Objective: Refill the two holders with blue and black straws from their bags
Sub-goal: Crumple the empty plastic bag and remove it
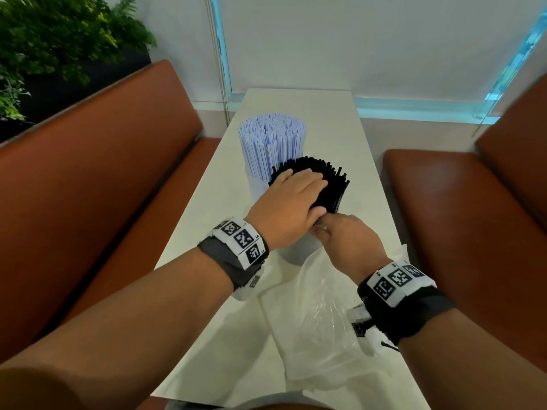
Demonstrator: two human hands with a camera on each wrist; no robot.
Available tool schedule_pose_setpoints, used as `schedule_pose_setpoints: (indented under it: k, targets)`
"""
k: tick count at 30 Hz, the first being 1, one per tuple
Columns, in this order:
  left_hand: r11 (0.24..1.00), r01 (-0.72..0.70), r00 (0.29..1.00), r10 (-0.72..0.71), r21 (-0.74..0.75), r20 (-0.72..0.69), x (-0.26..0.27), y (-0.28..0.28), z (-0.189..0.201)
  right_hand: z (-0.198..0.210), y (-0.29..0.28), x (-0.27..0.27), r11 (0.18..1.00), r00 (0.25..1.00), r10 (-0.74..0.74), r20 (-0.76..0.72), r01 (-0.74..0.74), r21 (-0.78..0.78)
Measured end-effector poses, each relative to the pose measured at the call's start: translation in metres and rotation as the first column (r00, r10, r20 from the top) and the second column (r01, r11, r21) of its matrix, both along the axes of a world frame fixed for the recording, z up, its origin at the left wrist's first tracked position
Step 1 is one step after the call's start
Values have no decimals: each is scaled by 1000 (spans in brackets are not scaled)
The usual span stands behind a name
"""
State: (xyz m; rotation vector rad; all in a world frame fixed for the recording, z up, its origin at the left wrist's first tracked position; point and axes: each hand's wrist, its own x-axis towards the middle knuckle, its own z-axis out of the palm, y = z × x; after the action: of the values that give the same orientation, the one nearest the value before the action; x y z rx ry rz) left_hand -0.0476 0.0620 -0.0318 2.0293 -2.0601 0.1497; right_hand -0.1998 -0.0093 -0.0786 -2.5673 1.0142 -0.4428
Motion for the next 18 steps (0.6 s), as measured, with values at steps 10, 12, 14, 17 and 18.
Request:
schedule_pose_setpoints:
  k: [10, 12, 14, 17, 18]
  targets:
    - [991, -122, 988, 117, 49, 99, -17, -17, 3, -2, -2, 0, 995, 994, -92, -56, 93, 22]
    - [994, -95, 995, 92, 54, 43, -15, -15, 8, 1, 1, -3, 999, 999, -28, -28, 29, 37]
    - [996, -57, 993, 49, -70, -105, -11, -1, 10, 4, 4, -14, 996, 995, 43, 90, -49, 68]
    - [876, -141, 932, -39, -461, -359, -5, 37, -1, 3, 1, -55, 992, 939, -126, 319, 128, 16]
    - [855, -199, 899, -36, -479, -437, -6, 49, -9, -1, -5, -72, 967, 912, -243, 332, 256, 5]
